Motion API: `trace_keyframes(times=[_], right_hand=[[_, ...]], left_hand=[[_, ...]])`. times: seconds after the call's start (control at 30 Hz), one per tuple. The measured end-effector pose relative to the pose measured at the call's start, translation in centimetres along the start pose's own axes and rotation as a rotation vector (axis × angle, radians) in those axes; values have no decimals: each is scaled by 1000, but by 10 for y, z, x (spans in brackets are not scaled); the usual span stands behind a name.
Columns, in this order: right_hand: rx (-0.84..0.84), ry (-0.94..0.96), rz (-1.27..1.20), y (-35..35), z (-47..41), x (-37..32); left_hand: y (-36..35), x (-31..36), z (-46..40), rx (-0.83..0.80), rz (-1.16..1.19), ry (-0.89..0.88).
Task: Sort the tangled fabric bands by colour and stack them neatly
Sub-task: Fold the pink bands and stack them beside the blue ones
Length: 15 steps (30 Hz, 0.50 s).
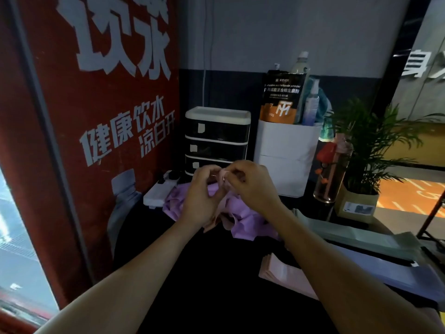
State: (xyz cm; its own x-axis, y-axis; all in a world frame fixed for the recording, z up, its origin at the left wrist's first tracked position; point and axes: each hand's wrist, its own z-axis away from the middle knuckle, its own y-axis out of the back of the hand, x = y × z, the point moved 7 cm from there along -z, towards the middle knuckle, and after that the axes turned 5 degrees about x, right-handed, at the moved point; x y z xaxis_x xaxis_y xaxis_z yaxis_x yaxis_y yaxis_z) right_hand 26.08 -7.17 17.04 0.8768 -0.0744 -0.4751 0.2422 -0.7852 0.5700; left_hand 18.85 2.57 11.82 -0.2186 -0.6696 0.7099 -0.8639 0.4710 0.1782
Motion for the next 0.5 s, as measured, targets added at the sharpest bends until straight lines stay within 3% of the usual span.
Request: trace_keyframes(times=[0.2, 0.5], right_hand=[[172, -33, -117, 24, -9, 1], [262, -77, -157, 24, -13, 12]], left_hand=[[3, 0, -3, -120, -103, 40], [28, -36, 22, -110, -65, 237]])
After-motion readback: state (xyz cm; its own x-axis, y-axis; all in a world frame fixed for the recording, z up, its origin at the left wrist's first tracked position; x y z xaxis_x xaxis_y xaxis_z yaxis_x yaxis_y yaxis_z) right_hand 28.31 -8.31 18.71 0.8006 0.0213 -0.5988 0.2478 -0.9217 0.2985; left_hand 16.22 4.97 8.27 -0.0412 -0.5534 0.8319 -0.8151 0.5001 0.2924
